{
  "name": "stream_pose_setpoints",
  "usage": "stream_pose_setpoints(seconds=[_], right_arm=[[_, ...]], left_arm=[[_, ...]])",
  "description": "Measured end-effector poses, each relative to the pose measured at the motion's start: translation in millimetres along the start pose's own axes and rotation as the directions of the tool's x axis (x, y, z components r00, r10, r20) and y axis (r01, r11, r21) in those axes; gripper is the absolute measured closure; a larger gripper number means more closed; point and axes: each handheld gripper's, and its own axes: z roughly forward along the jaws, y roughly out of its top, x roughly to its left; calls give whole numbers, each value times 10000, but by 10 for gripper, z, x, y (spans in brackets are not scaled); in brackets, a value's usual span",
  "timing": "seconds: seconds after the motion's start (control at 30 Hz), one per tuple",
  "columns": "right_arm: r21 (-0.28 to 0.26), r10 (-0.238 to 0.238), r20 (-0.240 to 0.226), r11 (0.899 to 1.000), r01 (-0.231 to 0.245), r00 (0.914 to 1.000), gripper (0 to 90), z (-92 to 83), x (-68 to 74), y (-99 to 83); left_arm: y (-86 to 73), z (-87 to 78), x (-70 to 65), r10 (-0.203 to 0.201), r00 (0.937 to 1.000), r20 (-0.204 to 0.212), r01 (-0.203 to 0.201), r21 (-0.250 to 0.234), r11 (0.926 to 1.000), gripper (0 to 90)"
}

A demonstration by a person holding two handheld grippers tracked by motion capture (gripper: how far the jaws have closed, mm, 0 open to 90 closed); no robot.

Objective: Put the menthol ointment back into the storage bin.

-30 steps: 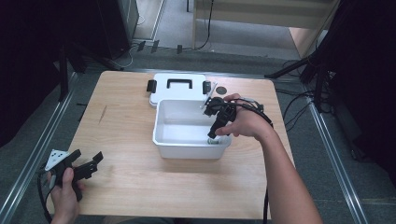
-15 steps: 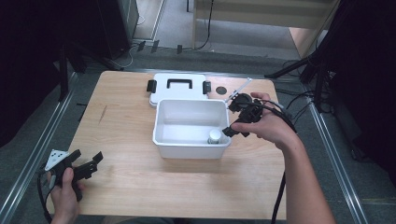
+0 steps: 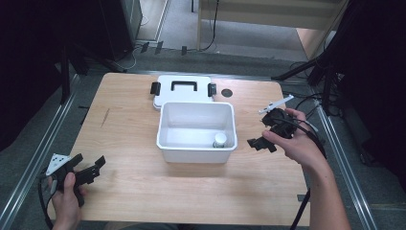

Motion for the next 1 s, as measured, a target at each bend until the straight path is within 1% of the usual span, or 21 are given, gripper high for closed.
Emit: stream_pose_setpoints(seconds=[0.03,0.07,0.1,0.13,0.17,0.23,0.3,0.43,0.47,0.5,0.6,0.63,0.67,0.7,0.73,0.77,0.83,0.87,0.9,0.93,1.0], right_arm=[[-67,109,42,9999,-109,9999,0,9,-17,-49],[-166,135,180,9998,-132,9997,0,25,-51,-146],[-166,135,180,9998,-132,9997,0,25,-51,-146],[-315,319,201,9990,-313,9993,0,33,-67,-242],[-315,319,201,9990,-313,9993,0,33,-67,-242],[-553,473,217,9974,-460,9986,0,49,-86,-381],[-605,562,208,9967,-549,9982,0,61,-89,-428],[-822,706,257,9943,-683,9972,0,140,-103,-615],[-911,794,273,9929,-766,9965,0,199,-106,-724],[-911,794,273,9929,-766,9965,0,199,-106,-724],[-1057,896,184,9906,-872,9958,0,272,-112,-858],[-1159,942,215,9891,-911,9953,0,294,-111,-905],[-1423,1000,233,9852,-957,9947,0,330,-120,-1008],[-1423,1000,233,9852,-957,9947,0,330,-120,-1008],[-1661,1126,324,9804,-1057,9931,0,346,-124,-1089],[-1661,1126,324,9804,-1057,9931,0,346,-124,-1089],[-1976,1316,347,9726,-1223,9907,0,366,-137,-1183],[-2207,1476,308,9656,-1373,9886,0,395,-154,-1281],[-2310,1515,345,9629,-1396,9879,0,411,-163,-1330],[-2310,1515,345,9629,-1396,9879,0,411,-163,-1330],[-2511,1643,360,9562,-1502,9858,0,444,-183,-1427]], left_arm=[[0,0,0,-11,10000,4,11,-10,10000,87],[-1,-1,1,-13,10000,-2,13,-13,10000,87],[-1,-2,1,-7,10000,-8,7,-12,10000,87],[-1,-2,0,2,10000,-11,-2,-16,10000,87],[-1,-2,0,2,10000,-11,-2,-16,10000,87],[-1,-3,-1,4,10000,-14,-4,-14,10000,87],[-1,-2,0,2,10000,-11,-2,-14,10000,87],[-1,-3,-1,14,10000,-17,-14,-5,10000,87],[-1,-4,-2,9,10000,-30,-9,-7,10000,87],[-1,-4,-2,9,10000,-30,-9,-7,10000,87],[-1,-6,-3,18,10000,-52,-18,-2,10000,87],[-1,-6,-4,33,10000,-60,-33,0,10000,87],[-1,-6,-5,49,10000,-80,-49,-8,10000,87],[-1,-6,-5,54,10000,-79,-54,-8,10000,87],[-2,-6,-7,60,9999,-99,-60,-12,10000,87],[-2,-6,-7,60,9999,-99,-60,-12,10000,87],[-2,-5,-8,61,9999,-108,-62,-26,10000,87],[-2,-5,-8,66,9999,-110,-66,-25,10000,87],[-2,-6,-9,72,9999,-115,-72,-21,10000,87],[-2,-6,-9,80,9999,-120,-80,-18,10000,87],[-2,-5,-10,82,9999,-118,-82,-23,10000,87]])
